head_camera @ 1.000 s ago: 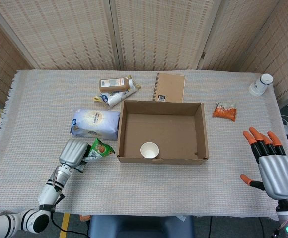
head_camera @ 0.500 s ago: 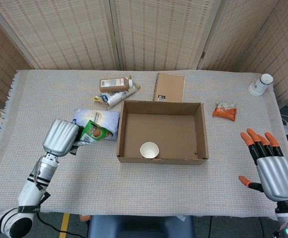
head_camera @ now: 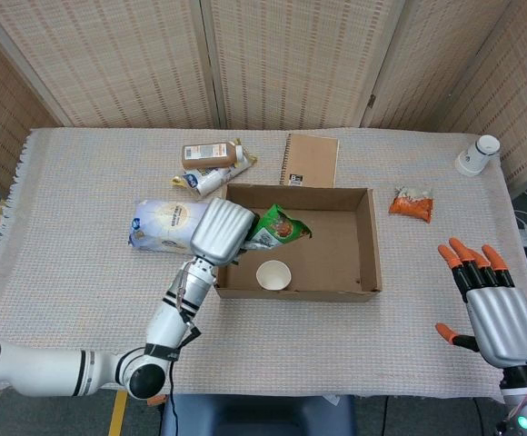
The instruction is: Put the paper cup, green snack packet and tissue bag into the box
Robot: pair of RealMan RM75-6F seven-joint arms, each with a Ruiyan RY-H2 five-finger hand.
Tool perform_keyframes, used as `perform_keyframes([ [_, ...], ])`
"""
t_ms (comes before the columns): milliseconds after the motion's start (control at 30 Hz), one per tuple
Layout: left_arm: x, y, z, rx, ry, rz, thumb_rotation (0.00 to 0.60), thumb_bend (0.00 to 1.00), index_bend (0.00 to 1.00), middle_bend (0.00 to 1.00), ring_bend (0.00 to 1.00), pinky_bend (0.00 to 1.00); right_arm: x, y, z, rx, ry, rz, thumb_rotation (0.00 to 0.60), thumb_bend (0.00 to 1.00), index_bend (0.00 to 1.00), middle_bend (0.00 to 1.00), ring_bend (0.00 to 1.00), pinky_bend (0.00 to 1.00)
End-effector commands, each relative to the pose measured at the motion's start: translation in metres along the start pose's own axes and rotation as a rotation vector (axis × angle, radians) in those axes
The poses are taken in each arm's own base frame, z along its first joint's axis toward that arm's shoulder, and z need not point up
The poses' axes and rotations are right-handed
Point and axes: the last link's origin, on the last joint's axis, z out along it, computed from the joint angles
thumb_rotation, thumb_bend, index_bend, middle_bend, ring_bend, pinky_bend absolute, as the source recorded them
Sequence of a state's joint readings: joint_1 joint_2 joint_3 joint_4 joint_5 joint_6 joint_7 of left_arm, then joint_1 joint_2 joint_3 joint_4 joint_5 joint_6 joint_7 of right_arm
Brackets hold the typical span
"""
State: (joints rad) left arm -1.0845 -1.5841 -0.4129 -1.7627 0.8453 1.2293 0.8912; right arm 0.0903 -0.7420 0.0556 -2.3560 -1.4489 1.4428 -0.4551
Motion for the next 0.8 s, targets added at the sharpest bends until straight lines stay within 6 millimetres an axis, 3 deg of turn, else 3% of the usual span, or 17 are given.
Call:
perform_keyframes([
  [33, -0.01, 0.027, 0.02, -0.014, -0.002, -0.022, 0.6, 0.37, 0.79, 0.91, 0.76, 0.88, -0.002, -0.001, 0.001, 0.0, -0.006, -0.001, 0.6, 0.08, 0.04, 0.0, 0.0, 0.0],
  [67, -0.013, 0.03, 0.021, -0.02, -0.012, -0.023, 0.6, 0.33, 0.73, 0.84, 0.7, 0.83, -0.002, -0.001, 0.001, 0.0, -0.005, 0.0, 0.6, 0.08, 0.04, 0.0, 0.0, 0.0],
  [133, -0.025, 0.033, 0.021, -0.038, -0.104, -0.02, 0.6, 0.26, 0.45, 0.53, 0.43, 0.61, -0.001, -0.001, 0.001, 0.001, -0.002, 0.001, 0.6, 0.08, 0.04, 0.0, 0.0, 0.0],
  [200, -0.027, 0.033, 0.021, -0.033, -0.158, -0.016, 0.6, 0.17, 0.07, 0.09, 0.07, 0.26, 0.0, 0.0, 0.001, -0.002, 0.004, 0.003, 0.6, 0.08, 0.04, 0.0, 0.0, 0.0],
  [233, -0.026, 0.032, 0.022, -0.032, -0.156, -0.017, 0.6, 0.15, 0.01, 0.03, 0.02, 0.19, 0.0, 0.0, 0.0, -0.004, 0.006, 0.001, 0.6, 0.08, 0.04, 0.0, 0.0, 0.0],
  [300, -0.025, 0.03, 0.021, -0.029, -0.144, -0.022, 0.6, 0.13, 0.0, 0.0, 0.0, 0.14, 0.001, 0.001, 0.0, -0.007, 0.007, -0.004, 0.6, 0.08, 0.04, 0.0, 0.0, 0.0],
  [567, -0.012, 0.006, 0.02, 0.013, -0.08, 0.017, 0.6, 0.13, 0.0, 0.0, 0.0, 0.12, 0.001, 0.0, 0.0, -0.004, 0.008, 0.0, 0.6, 0.08, 0.04, 0.0, 0.0, 0.0],
  [700, -0.002, -0.026, 0.018, 0.077, -0.074, 0.071, 0.6, 0.13, 0.0, 0.0, 0.0, 0.12, 0.001, 0.0, 0.0, -0.003, 0.008, -0.001, 0.6, 0.08, 0.04, 0.0, 0.0, 0.0],
  [800, -0.001, -0.064, 0.011, 0.146, -0.102, 0.136, 0.6, 0.13, 0.0, 0.0, 0.0, 0.12, 0.0, 0.0, 0.0, -0.001, 0.005, -0.003, 0.6, 0.08, 0.04, 0.0, 0.0, 0.0],
])
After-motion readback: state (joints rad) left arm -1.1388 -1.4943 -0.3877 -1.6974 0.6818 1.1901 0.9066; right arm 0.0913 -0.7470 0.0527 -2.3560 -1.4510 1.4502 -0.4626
